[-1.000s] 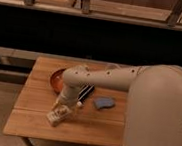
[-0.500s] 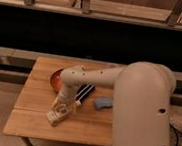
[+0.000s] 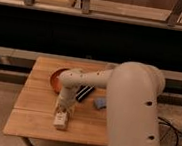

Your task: Place the bottle in the ceramic bowl

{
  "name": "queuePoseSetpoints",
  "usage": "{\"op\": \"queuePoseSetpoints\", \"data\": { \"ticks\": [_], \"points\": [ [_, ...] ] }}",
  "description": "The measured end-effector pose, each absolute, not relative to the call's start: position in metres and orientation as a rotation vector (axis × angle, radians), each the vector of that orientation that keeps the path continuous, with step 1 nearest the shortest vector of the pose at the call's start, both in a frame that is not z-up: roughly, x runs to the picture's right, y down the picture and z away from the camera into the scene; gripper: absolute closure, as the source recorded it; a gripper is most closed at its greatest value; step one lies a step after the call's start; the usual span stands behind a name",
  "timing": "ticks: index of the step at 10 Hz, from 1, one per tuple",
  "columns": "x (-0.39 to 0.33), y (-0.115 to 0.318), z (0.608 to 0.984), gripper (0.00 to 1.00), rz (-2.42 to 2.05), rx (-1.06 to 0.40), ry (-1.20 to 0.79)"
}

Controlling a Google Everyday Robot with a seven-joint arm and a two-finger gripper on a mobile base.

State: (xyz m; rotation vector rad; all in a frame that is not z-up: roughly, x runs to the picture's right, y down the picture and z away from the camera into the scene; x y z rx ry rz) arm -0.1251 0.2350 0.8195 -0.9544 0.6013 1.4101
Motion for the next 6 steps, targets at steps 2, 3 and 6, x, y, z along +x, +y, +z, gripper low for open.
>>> {"op": "queuePoseSetpoints", "data": {
  "ticks": [2, 3, 6],
  "points": [
    [-0.117, 0.231, 0.81, 0.87, 1.396, -0.941, 0.614],
    [-0.108, 0.226, 0.794, 0.98, 1.398, -0.922, 0.632],
    [-0.078, 0.207, 0.738, 1.0, 1.385, -0.795, 0.688]
  ]
}}
